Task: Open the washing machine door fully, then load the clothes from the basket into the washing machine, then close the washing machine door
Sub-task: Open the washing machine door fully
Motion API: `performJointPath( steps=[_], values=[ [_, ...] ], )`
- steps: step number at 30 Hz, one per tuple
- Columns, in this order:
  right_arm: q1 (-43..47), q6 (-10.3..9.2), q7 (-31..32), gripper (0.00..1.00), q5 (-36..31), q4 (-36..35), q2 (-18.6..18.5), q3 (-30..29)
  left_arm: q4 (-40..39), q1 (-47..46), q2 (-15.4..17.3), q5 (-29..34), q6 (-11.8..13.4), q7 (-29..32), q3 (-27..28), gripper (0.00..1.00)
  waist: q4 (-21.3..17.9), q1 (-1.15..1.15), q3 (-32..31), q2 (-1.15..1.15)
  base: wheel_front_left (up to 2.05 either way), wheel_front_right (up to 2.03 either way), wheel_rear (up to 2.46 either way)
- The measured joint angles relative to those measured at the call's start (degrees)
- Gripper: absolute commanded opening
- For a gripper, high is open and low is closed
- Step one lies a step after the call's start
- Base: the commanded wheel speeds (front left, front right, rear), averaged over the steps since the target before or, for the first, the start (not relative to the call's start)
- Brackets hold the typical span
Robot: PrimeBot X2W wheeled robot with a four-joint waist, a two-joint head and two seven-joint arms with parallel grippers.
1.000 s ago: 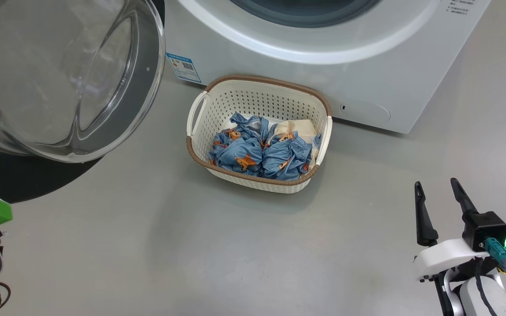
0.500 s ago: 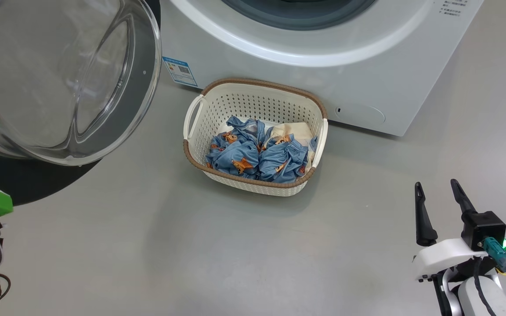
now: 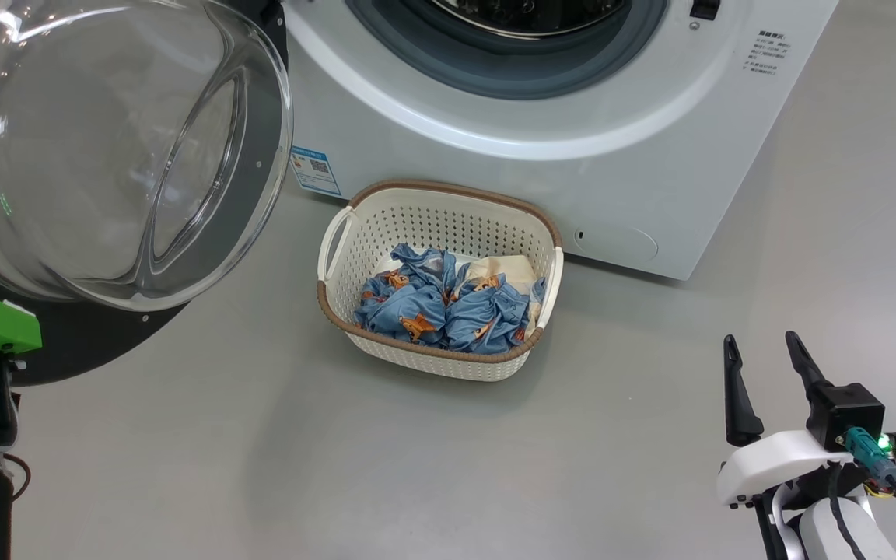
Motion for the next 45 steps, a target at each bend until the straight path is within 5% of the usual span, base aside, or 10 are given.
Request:
performJointPath(
  steps=[13, 14, 18, 19, 45],
  values=[
    [1.13, 0.53, -0.27, 1.0, 1.29, 0.71, 1.37, 0.94, -6.64, 5.44, -2.08, 3.5, -1.35, 0.0, -1.24, 0.0, -3.94, 0.0, -3.54, 0.0, 0.0, 0.0, 0.0],
    [1.14, 0.59, -0.27, 1.0, 1.3, 0.73, 1.41, 1.07, -6.89, 6.1, -2.4, 3.63, -1.59, 0.0, -1.51, 0.14, -4.33, 0.0, -3.74, 0.0, 0.0, 0.0, 0.0],
    [1.14, 0.69, -0.29, 1.0, 1.3, 0.69, 1.49, 1.32, -7.88, 9.22, -4.83, 4.0, -1.97, 0.0, -3.45, 0.95, -6.02, 0.0, -4.44, 0.0, 0.0, 0.0, 0.0],
    [1.14, 0.69, -0.29, 1.0, 1.3, 0.67, 1.52, 1.33, -8.02, 9.91, -5.22, 4.05, -2.09, 0.0, -4.02, 1.0, -6.44, 0.0, -4.6, 0.0, 0.0, 0.0, 0.0],
    [2.44, 1.29, -0.3, 1.0, 1.34, -4.26, 2.14, 1.46, -8.65, 23.55, -7.54, 7.3, -2.82, 0.01, -7.37, 1.0, -15.23, 0.0, -8.91, 0.0, 0.0, 0.0, 0.0]
  ],
)
